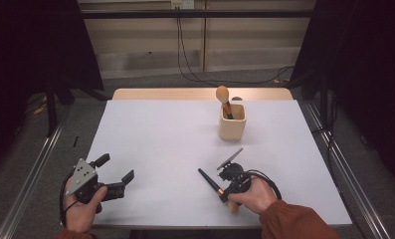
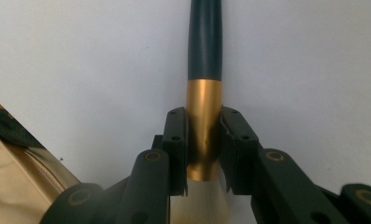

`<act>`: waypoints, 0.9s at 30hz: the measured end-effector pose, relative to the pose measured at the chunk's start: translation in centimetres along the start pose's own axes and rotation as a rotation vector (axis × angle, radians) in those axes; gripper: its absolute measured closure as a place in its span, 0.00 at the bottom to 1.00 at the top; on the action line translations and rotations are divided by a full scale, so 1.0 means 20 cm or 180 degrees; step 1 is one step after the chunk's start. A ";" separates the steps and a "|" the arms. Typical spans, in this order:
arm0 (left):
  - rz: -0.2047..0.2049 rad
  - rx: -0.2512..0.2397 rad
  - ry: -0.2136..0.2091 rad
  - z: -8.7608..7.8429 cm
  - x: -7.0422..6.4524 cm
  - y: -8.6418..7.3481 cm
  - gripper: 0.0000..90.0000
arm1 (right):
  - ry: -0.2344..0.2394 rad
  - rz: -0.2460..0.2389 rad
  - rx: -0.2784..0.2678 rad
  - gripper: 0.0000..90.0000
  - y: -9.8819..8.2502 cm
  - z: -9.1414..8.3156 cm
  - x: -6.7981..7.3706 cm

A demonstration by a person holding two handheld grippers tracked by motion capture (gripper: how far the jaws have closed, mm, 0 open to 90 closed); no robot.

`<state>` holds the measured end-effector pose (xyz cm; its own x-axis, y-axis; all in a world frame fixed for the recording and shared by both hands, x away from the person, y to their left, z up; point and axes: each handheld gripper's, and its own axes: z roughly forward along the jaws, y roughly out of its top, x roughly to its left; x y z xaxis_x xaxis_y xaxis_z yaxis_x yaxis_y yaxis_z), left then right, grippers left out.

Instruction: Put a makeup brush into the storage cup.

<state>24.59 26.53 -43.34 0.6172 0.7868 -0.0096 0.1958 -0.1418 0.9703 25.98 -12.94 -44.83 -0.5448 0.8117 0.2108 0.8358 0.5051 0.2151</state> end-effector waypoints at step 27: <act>-0.0045 0.0063 0.0017 0.00 0.01 0.00 0.03 | 0.0299 0.0087 -0.0769 0.83 -0.04 -0.12 -0.12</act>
<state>24.77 26.58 -43.33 0.6101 0.7920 -0.0218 0.2195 -0.1425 0.9652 26.49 -15.99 -43.21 -0.5355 0.7877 0.3048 0.8160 0.3895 0.4271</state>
